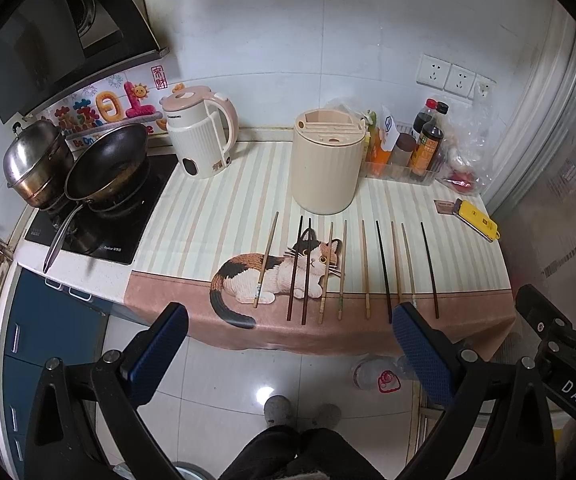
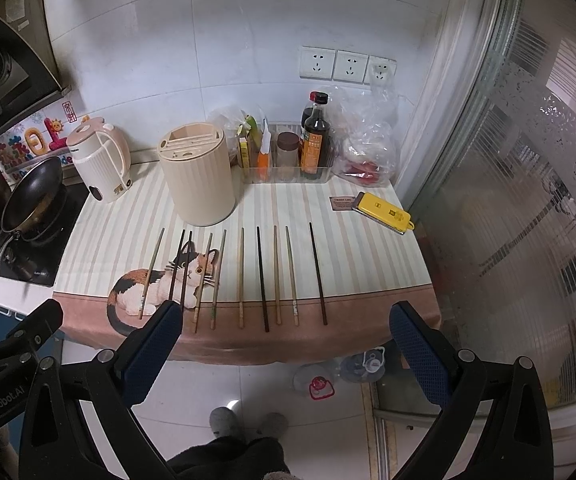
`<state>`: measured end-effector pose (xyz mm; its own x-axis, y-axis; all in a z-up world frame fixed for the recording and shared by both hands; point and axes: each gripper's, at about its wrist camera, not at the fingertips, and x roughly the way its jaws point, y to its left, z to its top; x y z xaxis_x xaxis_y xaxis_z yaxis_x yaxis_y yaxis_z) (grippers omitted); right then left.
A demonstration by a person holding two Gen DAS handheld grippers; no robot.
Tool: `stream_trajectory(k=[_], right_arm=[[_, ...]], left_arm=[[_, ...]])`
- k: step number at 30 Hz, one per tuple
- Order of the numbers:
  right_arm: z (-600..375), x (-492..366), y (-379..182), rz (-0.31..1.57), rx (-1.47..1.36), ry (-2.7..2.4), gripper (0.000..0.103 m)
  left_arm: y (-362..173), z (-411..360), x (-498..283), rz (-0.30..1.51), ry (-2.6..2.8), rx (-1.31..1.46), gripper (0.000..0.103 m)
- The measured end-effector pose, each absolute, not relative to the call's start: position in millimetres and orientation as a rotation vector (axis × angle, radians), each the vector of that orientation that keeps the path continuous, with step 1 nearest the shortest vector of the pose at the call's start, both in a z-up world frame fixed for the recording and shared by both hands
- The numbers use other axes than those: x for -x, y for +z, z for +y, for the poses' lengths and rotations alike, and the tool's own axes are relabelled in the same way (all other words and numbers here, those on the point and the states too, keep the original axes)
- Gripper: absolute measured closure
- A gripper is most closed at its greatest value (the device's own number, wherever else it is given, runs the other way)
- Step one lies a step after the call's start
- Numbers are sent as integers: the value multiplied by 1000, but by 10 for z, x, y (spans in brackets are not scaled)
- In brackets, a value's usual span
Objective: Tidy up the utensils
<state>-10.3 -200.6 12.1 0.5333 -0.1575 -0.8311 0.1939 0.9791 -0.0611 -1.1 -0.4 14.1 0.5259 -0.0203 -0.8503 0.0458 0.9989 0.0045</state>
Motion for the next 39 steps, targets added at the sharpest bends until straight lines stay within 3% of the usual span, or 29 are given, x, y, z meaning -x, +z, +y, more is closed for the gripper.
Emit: stream_trajectory(k=[39], right_arm=[[-1970, 146, 258, 954, -43, -211, 0]], left_arm=[[188, -44, -54, 1005, -44, -23, 0]])
